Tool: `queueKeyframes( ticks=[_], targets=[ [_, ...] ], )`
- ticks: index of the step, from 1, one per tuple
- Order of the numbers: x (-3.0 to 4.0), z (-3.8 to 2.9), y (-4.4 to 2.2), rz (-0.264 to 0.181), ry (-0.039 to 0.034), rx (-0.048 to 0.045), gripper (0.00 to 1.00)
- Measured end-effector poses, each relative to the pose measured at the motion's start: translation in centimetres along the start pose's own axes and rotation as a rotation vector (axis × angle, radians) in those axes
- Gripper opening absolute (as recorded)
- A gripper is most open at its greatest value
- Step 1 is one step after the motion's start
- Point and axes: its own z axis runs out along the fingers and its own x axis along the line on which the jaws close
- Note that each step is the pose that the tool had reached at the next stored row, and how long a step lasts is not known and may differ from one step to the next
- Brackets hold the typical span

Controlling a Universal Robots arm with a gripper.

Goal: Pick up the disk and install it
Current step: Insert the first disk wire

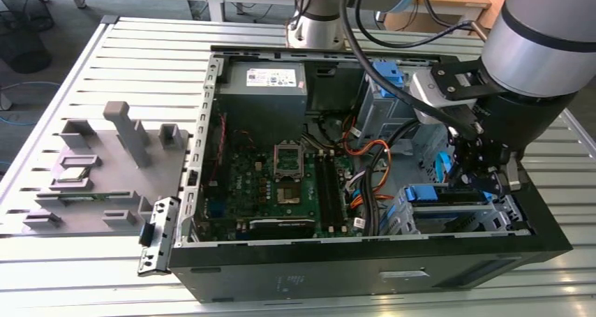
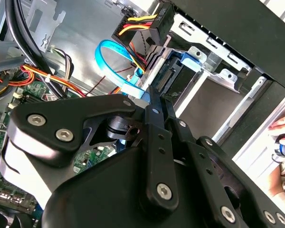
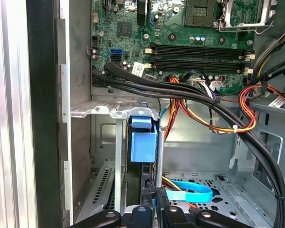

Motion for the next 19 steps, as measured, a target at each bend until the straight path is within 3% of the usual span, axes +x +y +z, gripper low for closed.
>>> queueKeyframes(
  ticks=[19],
  targets=[
    [0.05, 0.19, 0.04, 0.0, 0.0001, 0.0, 0.16]
  ],
)
